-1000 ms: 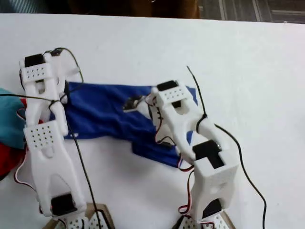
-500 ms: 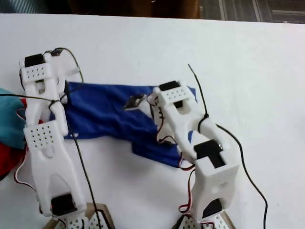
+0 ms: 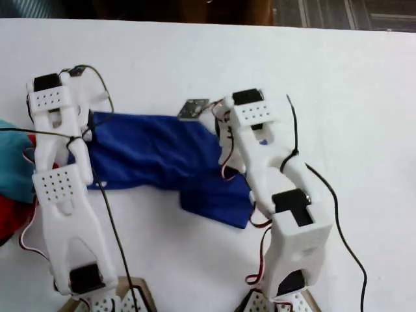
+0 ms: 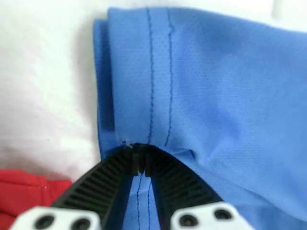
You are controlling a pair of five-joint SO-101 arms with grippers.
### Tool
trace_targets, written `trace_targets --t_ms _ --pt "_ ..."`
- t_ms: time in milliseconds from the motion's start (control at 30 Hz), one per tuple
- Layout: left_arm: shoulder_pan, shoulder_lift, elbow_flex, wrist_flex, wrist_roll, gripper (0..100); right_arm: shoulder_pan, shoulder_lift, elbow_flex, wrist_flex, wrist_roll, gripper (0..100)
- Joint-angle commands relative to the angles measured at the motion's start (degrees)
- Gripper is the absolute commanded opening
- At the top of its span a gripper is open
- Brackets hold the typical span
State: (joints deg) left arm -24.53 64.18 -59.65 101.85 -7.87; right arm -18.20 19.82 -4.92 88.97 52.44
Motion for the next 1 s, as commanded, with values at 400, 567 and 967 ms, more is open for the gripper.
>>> trace_targets --t_ms 400,567,967 --pt "-1.41 0.35 -0.75 0.53 -0.79 3 -0.92 8.22 -14.15 -3.03 0.44 2.0" --pt "-1.41 0.35 -0.75 0.53 -0.79 3 -1.36 10.59 -19.87 9.10 0.35 2.5" --pt "-1.32 0.35 -0.75 0.62 -0.79 3 -0.22 -3.56 4.31 3.38 0.18 4.6"
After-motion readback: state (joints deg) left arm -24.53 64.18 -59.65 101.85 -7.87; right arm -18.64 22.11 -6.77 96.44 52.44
